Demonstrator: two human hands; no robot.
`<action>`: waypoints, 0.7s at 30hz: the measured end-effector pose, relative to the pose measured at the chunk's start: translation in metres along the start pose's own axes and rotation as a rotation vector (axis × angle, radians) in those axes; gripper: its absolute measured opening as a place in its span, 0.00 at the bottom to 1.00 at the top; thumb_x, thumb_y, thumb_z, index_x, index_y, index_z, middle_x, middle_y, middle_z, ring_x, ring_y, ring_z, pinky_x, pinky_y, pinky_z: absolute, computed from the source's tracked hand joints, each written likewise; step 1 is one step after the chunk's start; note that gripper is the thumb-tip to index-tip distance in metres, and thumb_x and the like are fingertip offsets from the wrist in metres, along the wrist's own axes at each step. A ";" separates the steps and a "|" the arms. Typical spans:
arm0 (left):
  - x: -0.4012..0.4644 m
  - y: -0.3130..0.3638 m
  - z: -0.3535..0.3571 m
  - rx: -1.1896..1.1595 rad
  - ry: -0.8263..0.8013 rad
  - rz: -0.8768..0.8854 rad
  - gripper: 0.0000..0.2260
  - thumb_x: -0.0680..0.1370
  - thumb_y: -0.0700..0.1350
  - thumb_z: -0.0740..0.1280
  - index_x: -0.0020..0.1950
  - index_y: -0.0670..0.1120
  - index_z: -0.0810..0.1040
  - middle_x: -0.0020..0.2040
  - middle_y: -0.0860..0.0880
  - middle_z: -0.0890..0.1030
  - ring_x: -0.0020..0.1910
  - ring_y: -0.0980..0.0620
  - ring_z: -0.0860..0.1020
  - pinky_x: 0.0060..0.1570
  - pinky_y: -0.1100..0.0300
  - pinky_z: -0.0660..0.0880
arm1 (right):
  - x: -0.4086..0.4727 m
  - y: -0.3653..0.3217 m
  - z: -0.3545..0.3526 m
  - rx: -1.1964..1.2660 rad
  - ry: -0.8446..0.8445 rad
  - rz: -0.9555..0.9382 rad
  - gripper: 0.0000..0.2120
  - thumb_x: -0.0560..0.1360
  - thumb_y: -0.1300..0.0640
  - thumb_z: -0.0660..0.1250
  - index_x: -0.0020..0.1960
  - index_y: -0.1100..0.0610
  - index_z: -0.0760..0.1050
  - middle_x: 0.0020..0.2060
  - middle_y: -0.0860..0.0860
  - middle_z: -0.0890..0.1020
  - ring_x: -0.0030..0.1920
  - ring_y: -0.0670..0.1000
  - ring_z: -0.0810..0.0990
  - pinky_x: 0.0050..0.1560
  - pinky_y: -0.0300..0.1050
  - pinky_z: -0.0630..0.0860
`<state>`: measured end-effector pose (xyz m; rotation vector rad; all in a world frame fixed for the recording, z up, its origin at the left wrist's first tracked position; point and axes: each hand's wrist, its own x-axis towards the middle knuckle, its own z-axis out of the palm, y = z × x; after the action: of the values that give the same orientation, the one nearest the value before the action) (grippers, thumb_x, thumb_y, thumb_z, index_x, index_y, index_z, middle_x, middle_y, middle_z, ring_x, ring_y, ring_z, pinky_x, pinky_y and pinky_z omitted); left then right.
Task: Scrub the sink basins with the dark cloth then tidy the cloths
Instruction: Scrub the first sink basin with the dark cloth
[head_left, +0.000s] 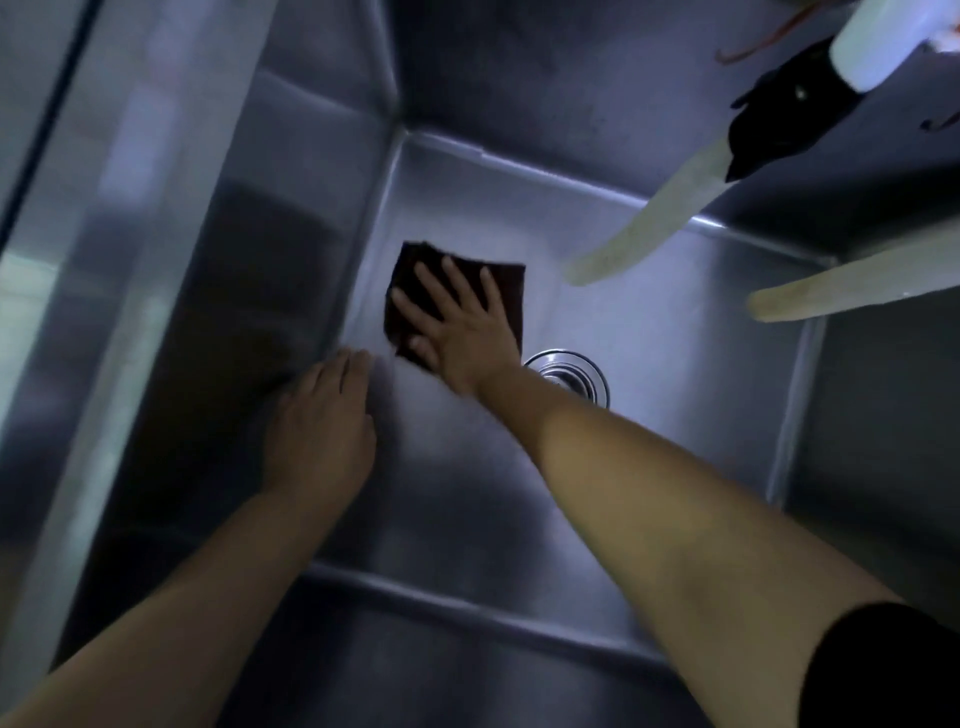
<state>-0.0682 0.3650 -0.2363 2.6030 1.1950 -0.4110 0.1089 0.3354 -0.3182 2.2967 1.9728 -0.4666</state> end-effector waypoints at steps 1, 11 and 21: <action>0.001 0.001 0.002 0.002 -0.017 -0.001 0.28 0.68 0.37 0.72 0.67 0.38 0.71 0.65 0.38 0.74 0.60 0.38 0.73 0.58 0.45 0.72 | 0.011 0.013 -0.004 -0.016 0.024 0.033 0.26 0.81 0.42 0.48 0.77 0.42 0.47 0.77 0.50 0.48 0.76 0.57 0.42 0.71 0.62 0.37; -0.002 0.016 0.021 0.046 -0.085 0.139 0.31 0.64 0.39 0.74 0.66 0.37 0.73 0.63 0.38 0.76 0.59 0.38 0.76 0.58 0.46 0.74 | -0.042 0.117 -0.003 0.016 0.104 0.306 0.27 0.78 0.42 0.48 0.76 0.45 0.55 0.77 0.52 0.54 0.76 0.60 0.49 0.72 0.66 0.44; -0.011 0.039 0.019 0.053 -0.137 0.178 0.29 0.66 0.37 0.73 0.67 0.39 0.73 0.66 0.39 0.74 0.63 0.39 0.74 0.60 0.46 0.72 | -0.187 0.148 0.033 0.026 0.066 0.491 0.28 0.77 0.44 0.50 0.75 0.51 0.59 0.74 0.61 0.61 0.72 0.67 0.57 0.67 0.69 0.53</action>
<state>-0.0480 0.3264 -0.2465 2.6491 0.9115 -0.5809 0.2242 0.1237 -0.3183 2.7144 1.3478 -0.3728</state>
